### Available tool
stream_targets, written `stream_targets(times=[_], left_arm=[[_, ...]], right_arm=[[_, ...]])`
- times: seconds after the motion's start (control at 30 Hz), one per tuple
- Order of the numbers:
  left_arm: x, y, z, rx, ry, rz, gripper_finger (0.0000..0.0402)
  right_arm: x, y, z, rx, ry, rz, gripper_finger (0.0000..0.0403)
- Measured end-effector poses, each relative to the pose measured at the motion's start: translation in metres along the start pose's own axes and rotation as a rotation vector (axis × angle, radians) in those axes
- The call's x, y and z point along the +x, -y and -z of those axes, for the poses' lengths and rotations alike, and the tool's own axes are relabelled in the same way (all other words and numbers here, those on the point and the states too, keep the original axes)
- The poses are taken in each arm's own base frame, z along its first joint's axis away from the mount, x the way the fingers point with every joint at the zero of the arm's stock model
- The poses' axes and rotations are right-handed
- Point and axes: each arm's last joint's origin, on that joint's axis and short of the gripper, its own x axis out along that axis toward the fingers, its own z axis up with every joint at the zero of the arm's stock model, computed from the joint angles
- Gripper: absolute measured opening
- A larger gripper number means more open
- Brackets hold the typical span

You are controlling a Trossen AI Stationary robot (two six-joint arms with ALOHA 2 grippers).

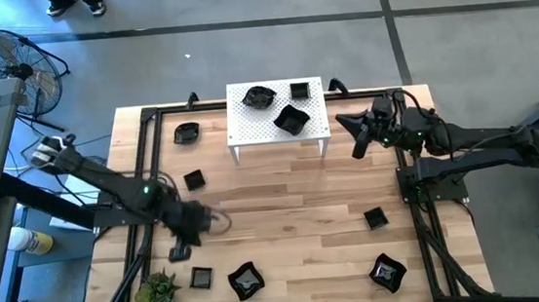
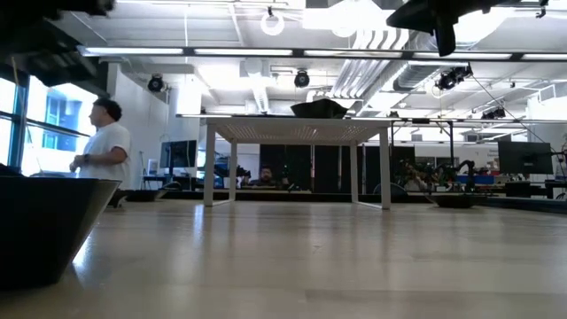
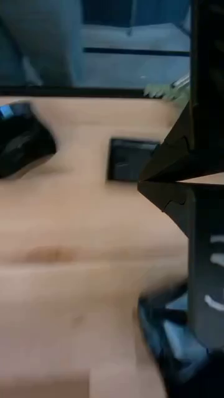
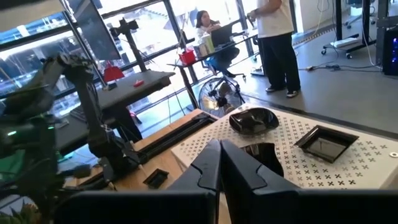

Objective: Pick & Place Mini shaped plates
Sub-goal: Stack the square plate on top of the square plate on the shelf

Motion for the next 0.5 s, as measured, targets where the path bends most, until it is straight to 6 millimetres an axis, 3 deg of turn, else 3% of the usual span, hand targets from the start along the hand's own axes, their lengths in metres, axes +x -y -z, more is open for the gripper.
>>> stream_targets(times=[0.3,0.5], left_arm=[[0.048,0.035,0.013,0.061,-0.064,-0.074,0.0107],[0.078,0.038,0.016,0.075,-0.122,-0.146,0.0123]], right_arm=[[0.000,0.000,0.000,0.003,0.000,-0.004,0.0005],[0.000,0.000,0.000,0.004,0.002,-0.005,0.0002]])
